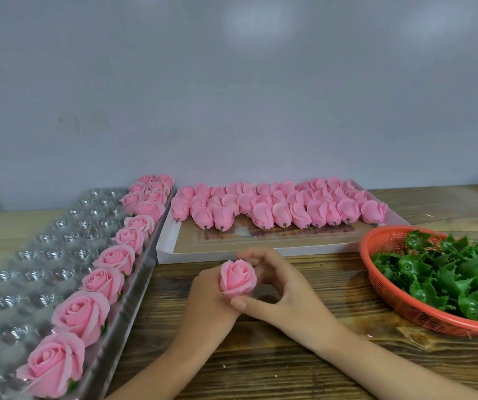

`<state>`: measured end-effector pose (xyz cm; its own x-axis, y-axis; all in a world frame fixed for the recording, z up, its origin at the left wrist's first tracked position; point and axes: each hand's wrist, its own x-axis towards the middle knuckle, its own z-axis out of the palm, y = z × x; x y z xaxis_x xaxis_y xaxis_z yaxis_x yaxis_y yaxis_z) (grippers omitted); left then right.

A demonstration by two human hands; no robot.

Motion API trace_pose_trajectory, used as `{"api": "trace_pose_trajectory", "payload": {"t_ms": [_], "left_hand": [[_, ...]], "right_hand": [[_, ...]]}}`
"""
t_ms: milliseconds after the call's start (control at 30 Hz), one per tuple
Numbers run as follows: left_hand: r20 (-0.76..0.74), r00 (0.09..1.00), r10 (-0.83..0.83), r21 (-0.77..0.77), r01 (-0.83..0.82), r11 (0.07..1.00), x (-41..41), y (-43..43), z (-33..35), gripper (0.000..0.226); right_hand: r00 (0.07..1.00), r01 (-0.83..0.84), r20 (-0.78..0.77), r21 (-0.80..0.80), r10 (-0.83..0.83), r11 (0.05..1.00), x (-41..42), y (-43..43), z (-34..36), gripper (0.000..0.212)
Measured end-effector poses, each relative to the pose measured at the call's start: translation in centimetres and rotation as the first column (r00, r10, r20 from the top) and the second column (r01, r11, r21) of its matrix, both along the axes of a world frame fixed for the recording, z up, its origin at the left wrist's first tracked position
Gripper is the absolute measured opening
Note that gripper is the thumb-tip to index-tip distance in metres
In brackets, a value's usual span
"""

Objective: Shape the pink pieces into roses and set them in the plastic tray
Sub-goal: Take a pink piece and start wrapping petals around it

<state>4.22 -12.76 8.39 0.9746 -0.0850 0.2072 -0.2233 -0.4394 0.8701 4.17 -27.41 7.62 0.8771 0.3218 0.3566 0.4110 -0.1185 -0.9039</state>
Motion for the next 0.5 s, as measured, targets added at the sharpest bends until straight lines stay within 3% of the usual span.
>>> {"api": "trace_pose_trajectory", "payload": {"t_ms": [133, 267, 400, 500], "left_hand": [[0.088, 0.995, -0.053, 0.21, 0.033, 0.977, -0.01, -0.37, -0.26, 0.021], [0.093, 0.995, -0.025, 0.192, 0.007, 0.981, 0.38, -0.35, -0.26, 0.03], [0.071, 0.997, -0.038, 0.121, 0.029, 0.992, 0.19, -0.08, -0.1, 0.02], [0.075, 0.997, -0.032, 0.088, 0.026, 0.996, 0.1, 0.0, -0.06, 0.028]], "right_hand": [[0.991, 0.07, 0.116, -0.082, -0.061, 0.994, -0.05, 0.03, -0.06, 0.031], [0.988, 0.059, 0.146, -0.085, -0.046, 0.995, 0.13, -0.22, -0.02, 0.016], [0.99, 0.029, 0.142, -0.062, -0.02, 0.998, 0.27, -0.41, -0.01, 0.017], [0.991, 0.029, 0.135, -0.035, -0.025, 0.999, 0.29, -0.41, -0.04, 0.021]]}}
